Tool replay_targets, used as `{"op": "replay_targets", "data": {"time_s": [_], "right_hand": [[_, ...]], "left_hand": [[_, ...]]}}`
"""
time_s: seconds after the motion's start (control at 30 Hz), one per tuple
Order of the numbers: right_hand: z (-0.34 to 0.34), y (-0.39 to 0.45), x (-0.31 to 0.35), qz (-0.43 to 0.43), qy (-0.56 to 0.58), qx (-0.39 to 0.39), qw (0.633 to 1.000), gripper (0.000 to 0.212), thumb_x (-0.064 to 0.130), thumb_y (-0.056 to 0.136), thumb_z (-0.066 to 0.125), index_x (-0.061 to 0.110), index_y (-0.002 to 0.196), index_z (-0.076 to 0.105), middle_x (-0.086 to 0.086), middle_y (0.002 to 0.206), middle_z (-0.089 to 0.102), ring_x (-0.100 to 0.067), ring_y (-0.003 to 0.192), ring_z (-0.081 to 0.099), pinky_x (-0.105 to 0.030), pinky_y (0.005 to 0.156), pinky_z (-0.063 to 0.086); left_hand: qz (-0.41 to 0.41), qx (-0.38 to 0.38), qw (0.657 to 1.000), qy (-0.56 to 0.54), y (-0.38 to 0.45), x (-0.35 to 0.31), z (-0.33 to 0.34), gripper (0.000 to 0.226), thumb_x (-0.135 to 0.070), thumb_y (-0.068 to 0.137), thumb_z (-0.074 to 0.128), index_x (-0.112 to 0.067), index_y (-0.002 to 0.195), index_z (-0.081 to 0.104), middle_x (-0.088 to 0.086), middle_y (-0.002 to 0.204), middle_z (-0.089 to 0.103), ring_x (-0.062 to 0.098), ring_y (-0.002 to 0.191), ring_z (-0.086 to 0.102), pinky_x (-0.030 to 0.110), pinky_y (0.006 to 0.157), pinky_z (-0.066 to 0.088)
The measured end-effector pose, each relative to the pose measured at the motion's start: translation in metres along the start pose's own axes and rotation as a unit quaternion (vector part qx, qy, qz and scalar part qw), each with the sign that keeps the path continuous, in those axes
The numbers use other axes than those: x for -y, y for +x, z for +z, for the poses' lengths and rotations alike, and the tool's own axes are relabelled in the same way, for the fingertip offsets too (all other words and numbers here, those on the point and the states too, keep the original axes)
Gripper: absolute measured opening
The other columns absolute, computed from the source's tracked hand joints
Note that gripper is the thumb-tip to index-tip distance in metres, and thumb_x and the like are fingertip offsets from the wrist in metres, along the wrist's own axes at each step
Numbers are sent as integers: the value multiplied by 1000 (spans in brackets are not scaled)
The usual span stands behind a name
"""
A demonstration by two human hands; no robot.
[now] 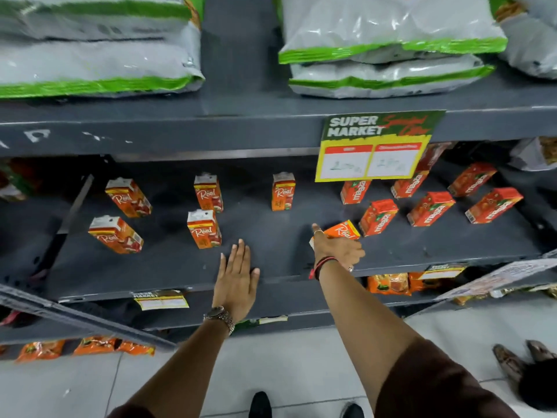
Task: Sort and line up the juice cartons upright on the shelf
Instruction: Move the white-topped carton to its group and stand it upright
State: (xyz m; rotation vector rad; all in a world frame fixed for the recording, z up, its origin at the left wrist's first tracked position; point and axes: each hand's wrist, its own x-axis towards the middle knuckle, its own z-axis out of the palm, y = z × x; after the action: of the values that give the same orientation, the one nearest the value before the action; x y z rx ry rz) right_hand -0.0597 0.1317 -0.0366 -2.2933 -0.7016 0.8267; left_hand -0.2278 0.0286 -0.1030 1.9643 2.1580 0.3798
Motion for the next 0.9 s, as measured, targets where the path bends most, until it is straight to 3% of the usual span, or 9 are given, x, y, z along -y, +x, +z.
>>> {"op": "replay_targets", "data": {"time_s": [0.17,0.3,0.47,0.63,0.73,0.9], "right_hand": [[3,-5,-19,-37,31,-21,999,84,42,63,82,0,123,40,-19,126,47,-41,116,50,-49,95,44],[-4,-9,-32,-69,58,-14,996,69,38,65,81,4,113,45,-16,117,50,-40,106,54,-49,84,46],[-19,-21,-40,-191,86,-38,977,58,33,63,81,14,105,46,-4,103,49,-33,99,58,-44,75,49],[-44,-42,-33,-296,146,-73,941,59,33,59,82,27,101,40,5,98,56,-19,87,62,-36,70,51],[-60,-50,-23,-327,175,-77,926,61,35,58,81,34,101,39,5,104,59,-16,90,64,-39,74,55],[-80,-58,-10,-368,184,-87,907,63,35,58,82,27,106,42,3,114,59,-15,99,62,-33,77,53]], "left_hand": [[10,0,1000,-11,2,4,0,67,-41,89,7,-5,145,13,10,156,9,22,143,5,36,115,-2],[15,10,1000,-3,2,6,0,70,-43,87,1,-5,145,9,10,156,6,23,144,2,36,115,-5],[20,25,999,3,4,8,1,74,-46,84,-3,-5,145,6,10,156,2,23,144,-2,36,114,-8],[17,37,999,4,5,11,1,77,-49,83,-4,-5,145,5,9,156,-1,21,143,-4,36,114,-9],[15,44,999,10,5,9,-1,76,-48,83,-3,-4,145,4,10,156,-2,21,143,-5,37,115,-9],[11,52,999,6,6,6,-3,70,-43,87,8,-3,145,4,11,156,-2,22,143,-5,39,116,-7]]}}
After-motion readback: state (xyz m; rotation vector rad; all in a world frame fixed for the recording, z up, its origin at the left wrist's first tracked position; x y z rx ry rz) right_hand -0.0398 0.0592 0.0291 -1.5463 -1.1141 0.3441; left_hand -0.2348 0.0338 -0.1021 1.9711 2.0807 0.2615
